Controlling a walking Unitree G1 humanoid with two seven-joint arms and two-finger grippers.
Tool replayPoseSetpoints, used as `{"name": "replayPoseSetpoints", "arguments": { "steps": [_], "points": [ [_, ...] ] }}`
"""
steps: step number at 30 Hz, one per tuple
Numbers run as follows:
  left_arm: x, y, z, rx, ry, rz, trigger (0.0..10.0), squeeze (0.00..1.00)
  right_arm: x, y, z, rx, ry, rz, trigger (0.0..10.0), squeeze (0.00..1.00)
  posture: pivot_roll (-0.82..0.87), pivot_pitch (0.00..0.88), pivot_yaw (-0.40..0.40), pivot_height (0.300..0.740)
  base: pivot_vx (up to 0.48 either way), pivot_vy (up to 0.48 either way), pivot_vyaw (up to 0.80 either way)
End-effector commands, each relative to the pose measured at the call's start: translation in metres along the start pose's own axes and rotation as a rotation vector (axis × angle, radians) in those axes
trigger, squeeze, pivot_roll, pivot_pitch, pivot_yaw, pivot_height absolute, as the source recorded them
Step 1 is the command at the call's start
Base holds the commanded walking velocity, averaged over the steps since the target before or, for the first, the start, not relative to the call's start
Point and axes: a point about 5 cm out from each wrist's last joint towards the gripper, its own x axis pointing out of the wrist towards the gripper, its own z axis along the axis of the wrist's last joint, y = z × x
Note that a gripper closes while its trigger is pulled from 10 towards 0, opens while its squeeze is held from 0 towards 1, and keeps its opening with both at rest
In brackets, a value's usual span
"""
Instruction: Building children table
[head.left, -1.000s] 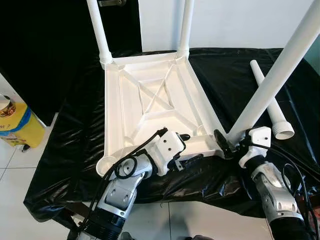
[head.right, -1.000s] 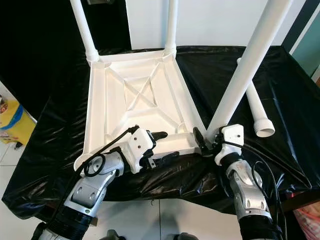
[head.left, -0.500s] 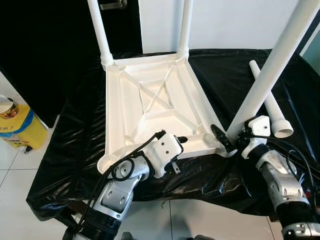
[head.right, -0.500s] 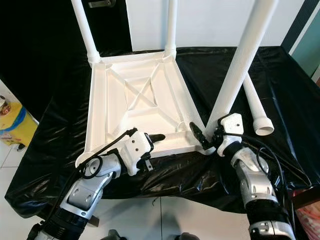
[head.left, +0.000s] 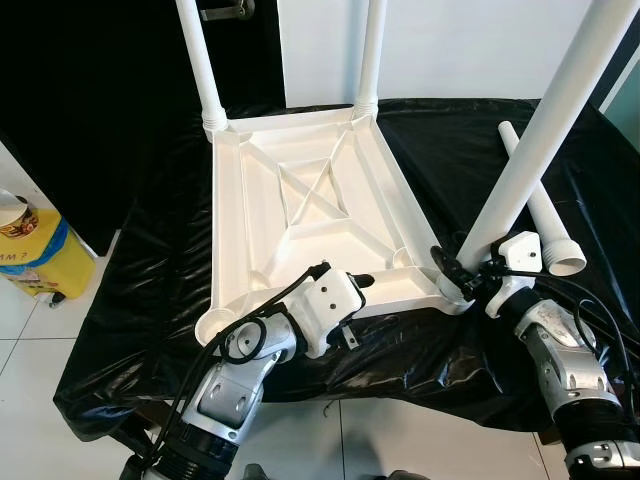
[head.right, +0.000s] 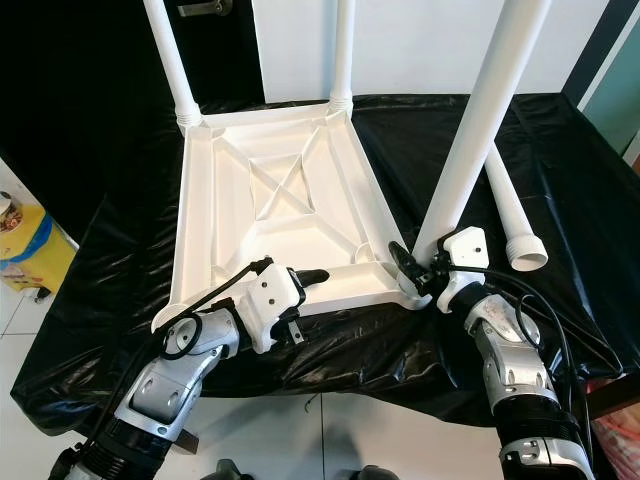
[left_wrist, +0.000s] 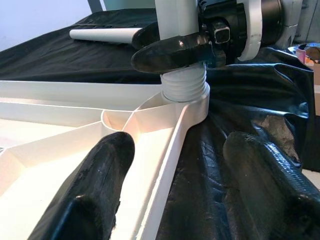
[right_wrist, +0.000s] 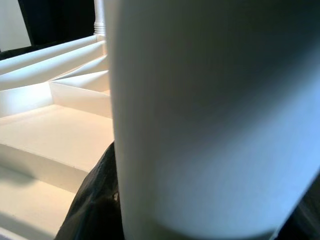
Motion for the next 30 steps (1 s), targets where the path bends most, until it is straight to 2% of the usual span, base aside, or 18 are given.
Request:
{"name": "replayPoseSetpoints", "arguments": {
  "steps": [1,4,6,10,15,21,22,23,25,26,30],
  "points": [
    [0.000,-0.003,-0.002,-0.010,0.009,-0.011,10.0,0.00,-0.007,0.006,-0.018,0.028,0.079,-0.009,10.0,0.00,-0.01,0.057,0.005,0.740,0.000,0.000,0.00],
    [0.000,-0.004,-0.001,-0.011,0.009,-0.013,10.0,0.00,-0.008,0.007,-0.021,0.032,0.093,-0.044,10.0,0.00,-0.02,0.058,0.007,0.740,0.000,0.000,0.00],
    [0.000,-0.004,-0.001,-0.014,0.008,-0.015,10.0,0.00,-0.009,0.009,-0.026,0.041,0.129,-0.138,10.0,0.00,-0.02,0.060,0.007,0.740,0.000,0.000,0.00],
    [0.000,-0.004,-0.001,-0.017,0.008,-0.015,10.0,0.00,-0.009,0.011,-0.030,0.054,0.152,-0.232,10.0,0.00,-0.02,0.060,0.007,0.740,0.000,0.000,0.00],
    [0.000,-0.005,-0.001,-0.023,0.007,-0.013,10.0,0.00,-0.009,0.027,-0.035,0.110,0.167,-0.380,10.0,0.00,-0.02,0.060,0.004,0.740,0.000,0.000,0.00],
    [0.000,-0.005,-0.001,-0.026,0.007,-0.012,10.0,0.00,-0.008,0.036,-0.036,0.136,0.169,-0.455,10.0,0.00,-0.02,0.060,-0.001,0.740,0.000,0.000,0.00],
    [0.000,-0.005,-0.001,-0.028,0.007,-0.010,10.0,0.00,-0.007,0.040,-0.037,0.151,0.176,-0.528,10.0,0.00,-0.02,0.059,-0.005,0.740,0.000,0.000,0.00],
    [0.000,-0.005,-0.001,-0.028,0.007,-0.010,10.0,0.00,-0.007,0.040,-0.037,0.151,0.176,-0.528,10.0,0.00,-0.02,0.059,-0.005,0.740,0.000,0.000,0.00],
    [0.001,-0.005,-0.001,-0.033,0.005,-0.004,10.0,0.00,-0.006,0.047,-0.036,0.177,0.180,-0.622,10.0,0.00,-0.02,0.057,-0.010,0.740,0.000,0.000,0.00],
    [0.001,-0.005,-0.001,-0.035,0.004,0.001,10.0,0.00,-0.003,0.053,-0.034,0.206,0.166,-0.643,10.0,0.00,-0.02,0.057,-0.010,0.740,0.000,0.000,0.00],
    [0.001,-0.005,-0.001,-0.038,0.003,0.007,10.0,0.00,0.002,0.061,-0.030,0.230,0.143,-0.631,10.0,0.00,-0.02,0.055,-0.009,0.740,0.000,0.000,0.00]
  ]
}}
